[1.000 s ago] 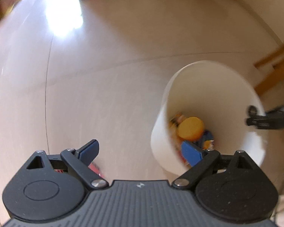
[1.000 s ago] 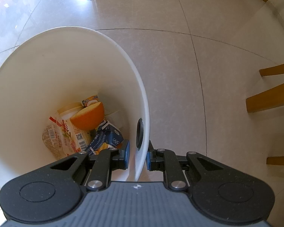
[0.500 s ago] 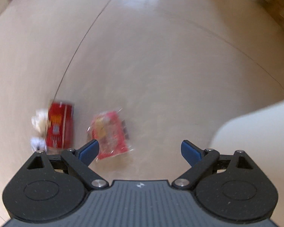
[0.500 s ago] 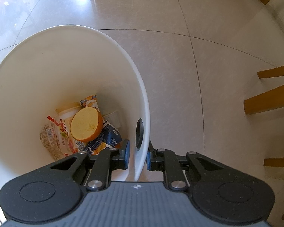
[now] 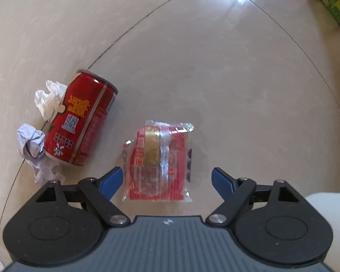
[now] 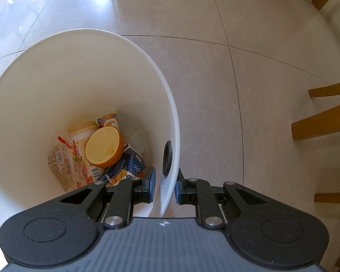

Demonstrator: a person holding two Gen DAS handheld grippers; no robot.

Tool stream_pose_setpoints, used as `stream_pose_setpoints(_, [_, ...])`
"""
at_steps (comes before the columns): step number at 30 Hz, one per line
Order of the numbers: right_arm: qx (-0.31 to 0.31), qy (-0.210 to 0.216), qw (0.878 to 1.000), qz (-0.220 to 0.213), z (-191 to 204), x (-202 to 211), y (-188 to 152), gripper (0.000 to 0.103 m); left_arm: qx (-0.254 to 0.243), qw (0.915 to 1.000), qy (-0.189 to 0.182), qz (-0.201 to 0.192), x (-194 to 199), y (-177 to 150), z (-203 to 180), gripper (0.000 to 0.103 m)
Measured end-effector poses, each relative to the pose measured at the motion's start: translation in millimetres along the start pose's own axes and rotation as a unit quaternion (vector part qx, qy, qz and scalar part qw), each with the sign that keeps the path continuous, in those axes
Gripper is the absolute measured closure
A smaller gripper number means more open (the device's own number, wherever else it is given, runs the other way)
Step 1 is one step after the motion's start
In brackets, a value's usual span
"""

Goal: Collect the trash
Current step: 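Move the left tool to the red-and-clear snack packet and grasp it, then carry the snack packet over the bin and open the left tool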

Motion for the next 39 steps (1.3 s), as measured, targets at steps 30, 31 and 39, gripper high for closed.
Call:
stream_pose_setpoints(30, [0.005,-0.008,1.000,-0.006,2,-1,-1,0.083,-0.070,0.9945,0.073,-0.027,-10,0,-57,0.058])
stream_pose_setpoints(31, [0.006,-0.009,1.000,-0.006,2,-1,-1,0.083,-0.076,0.9940,0.074,-0.024,-10,3,-54,0.058])
stream_pose_setpoints(39, [0.003,-0.007,1.000,-0.005,2,-1,-1,0.083,-0.143,0.9872,0.070,-0.009,33,3,-68,0.059])
Point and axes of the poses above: each gripper's, at about its wrist camera, not at the fingertips, and x roughly against the way its jaws point, z to its left, y to its top, the point moved 5 cm from there along -x, roughly the way its jaws point, and after that the axes turned 4 degrees about -y, right-handed, at the moved point
